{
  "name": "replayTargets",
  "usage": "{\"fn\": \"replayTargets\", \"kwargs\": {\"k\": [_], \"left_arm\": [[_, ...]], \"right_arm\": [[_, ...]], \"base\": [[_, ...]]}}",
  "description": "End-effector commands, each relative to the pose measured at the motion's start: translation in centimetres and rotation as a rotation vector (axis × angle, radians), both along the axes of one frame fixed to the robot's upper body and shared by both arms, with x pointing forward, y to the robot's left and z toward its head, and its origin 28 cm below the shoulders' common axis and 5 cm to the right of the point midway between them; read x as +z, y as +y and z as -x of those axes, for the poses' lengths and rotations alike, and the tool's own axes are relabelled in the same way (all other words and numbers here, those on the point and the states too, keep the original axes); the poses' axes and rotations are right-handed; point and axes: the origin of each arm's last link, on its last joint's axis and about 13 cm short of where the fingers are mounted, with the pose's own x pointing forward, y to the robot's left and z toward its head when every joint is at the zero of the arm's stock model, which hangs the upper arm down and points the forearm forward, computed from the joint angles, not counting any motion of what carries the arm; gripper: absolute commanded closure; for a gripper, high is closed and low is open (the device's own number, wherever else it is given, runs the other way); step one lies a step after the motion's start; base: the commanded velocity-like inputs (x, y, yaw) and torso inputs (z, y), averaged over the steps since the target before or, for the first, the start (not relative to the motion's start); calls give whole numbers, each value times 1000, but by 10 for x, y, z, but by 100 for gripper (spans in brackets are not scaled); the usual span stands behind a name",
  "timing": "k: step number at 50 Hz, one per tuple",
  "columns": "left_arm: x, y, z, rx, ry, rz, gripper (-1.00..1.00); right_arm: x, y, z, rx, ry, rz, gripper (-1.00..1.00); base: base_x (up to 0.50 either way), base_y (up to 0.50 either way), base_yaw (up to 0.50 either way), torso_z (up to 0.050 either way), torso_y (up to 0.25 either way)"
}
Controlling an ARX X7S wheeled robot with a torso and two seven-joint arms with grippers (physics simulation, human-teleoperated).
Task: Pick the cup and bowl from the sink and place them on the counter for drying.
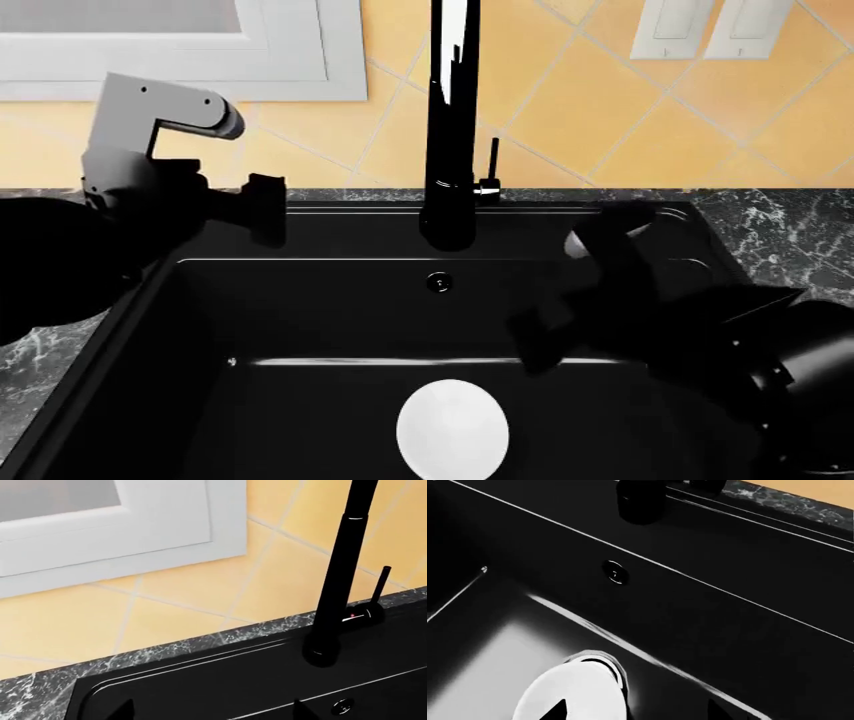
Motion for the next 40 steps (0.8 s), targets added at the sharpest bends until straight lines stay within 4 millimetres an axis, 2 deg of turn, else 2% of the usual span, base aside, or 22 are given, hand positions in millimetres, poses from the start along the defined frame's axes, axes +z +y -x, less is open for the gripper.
{"fn": "replayTargets", "kwargs": {"k": [1,10,16,23,26,40], "left_arm": [[7,4,-1,7,-38,32,-100],[1,1,2,8,-27,29,-100],[-2,3,2,11,-23,31,-100],[-5,5,5,12,-24,39,-100],[-7,-1,4,14,-21,38,-100],[-10,7,10,22,-18,42,-100]], "right_arm": [[-19,1,-1,10,81,-16,-100],[-52,8,-15,23,186,-104,-100],[-61,9,-30,-13,195,-163,-100],[-78,9,-39,-21,244,-184,-100],[-83,10,-42,-19,269,-202,-100],[-104,16,-67,-35,311,-188,-100]], "base": [[0,0,0,0,0],[0,0,0,0,0],[0,0,0,0,0],[0,0,0,0,0],[0,0,0,0,0],[0,0,0,0,0]]}}
